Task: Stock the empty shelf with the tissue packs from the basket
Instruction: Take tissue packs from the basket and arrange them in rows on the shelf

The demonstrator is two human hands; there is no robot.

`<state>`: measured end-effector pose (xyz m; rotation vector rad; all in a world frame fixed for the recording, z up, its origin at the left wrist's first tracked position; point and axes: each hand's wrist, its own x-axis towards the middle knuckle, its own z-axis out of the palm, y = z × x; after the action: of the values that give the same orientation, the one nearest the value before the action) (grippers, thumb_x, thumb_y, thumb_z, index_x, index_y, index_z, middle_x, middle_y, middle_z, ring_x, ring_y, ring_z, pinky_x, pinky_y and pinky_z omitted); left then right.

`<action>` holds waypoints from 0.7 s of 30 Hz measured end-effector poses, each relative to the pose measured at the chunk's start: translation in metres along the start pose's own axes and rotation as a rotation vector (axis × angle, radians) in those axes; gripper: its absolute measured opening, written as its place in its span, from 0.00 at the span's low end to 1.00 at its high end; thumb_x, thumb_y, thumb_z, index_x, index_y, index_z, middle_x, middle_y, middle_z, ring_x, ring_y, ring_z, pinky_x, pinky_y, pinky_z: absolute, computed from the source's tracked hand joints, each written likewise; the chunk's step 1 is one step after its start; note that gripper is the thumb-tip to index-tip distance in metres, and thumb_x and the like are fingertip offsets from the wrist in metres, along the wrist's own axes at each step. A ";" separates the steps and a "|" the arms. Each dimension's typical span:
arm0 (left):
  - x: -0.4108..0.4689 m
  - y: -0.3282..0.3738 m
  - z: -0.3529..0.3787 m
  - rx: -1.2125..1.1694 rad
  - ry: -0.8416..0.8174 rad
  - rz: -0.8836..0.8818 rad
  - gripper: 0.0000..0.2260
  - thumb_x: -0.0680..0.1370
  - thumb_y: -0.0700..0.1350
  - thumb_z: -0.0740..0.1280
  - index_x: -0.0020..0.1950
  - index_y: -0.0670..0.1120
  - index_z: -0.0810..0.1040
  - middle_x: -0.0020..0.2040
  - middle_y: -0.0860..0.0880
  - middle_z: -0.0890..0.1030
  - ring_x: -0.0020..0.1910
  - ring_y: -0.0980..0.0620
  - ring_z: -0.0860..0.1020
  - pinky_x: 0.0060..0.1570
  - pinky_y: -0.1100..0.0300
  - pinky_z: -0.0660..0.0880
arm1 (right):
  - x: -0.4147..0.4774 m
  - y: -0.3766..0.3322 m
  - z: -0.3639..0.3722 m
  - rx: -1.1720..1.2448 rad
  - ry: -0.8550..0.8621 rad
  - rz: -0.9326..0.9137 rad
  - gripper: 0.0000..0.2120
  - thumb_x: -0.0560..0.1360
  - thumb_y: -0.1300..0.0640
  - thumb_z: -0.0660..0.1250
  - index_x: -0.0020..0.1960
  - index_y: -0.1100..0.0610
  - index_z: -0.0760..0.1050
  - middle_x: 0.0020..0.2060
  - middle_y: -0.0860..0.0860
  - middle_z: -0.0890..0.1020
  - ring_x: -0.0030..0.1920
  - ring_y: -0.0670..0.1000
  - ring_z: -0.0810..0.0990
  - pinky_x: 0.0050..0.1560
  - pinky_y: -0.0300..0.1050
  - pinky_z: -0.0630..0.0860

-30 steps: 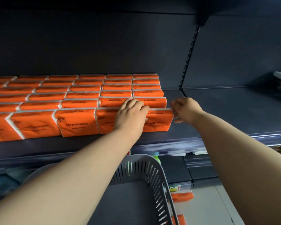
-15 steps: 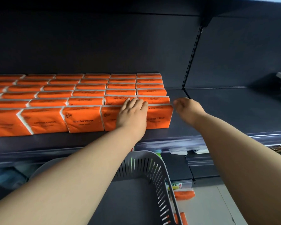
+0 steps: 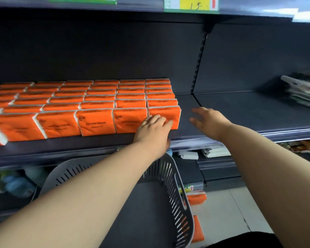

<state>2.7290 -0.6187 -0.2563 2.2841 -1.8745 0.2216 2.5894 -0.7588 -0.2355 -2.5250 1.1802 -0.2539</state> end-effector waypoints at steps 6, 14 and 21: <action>-0.012 0.045 0.008 -0.047 -0.030 0.128 0.26 0.76 0.53 0.63 0.72 0.50 0.63 0.69 0.50 0.68 0.70 0.50 0.62 0.71 0.57 0.50 | -0.044 0.029 0.004 -0.046 -0.062 0.081 0.24 0.77 0.46 0.62 0.71 0.51 0.65 0.65 0.55 0.71 0.59 0.56 0.75 0.58 0.47 0.72; -0.003 0.102 0.039 -0.022 -0.247 0.223 0.22 0.75 0.53 0.63 0.69 0.50 0.67 0.68 0.49 0.69 0.69 0.48 0.64 0.67 0.54 0.59 | -0.083 0.101 0.038 -0.024 -0.196 0.260 0.21 0.76 0.48 0.65 0.67 0.53 0.70 0.63 0.55 0.75 0.60 0.56 0.75 0.59 0.46 0.71; 0.014 0.136 0.091 0.086 -0.567 0.237 0.22 0.76 0.52 0.62 0.70 0.51 0.67 0.67 0.49 0.69 0.67 0.45 0.67 0.57 0.51 0.70 | -0.088 0.150 0.104 0.066 -0.364 0.327 0.22 0.76 0.53 0.65 0.68 0.57 0.69 0.64 0.55 0.75 0.62 0.56 0.75 0.63 0.46 0.71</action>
<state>2.5986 -0.6793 -0.3362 2.3440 -2.4449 -0.3647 2.4580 -0.7563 -0.3900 -2.1553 1.3727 0.2340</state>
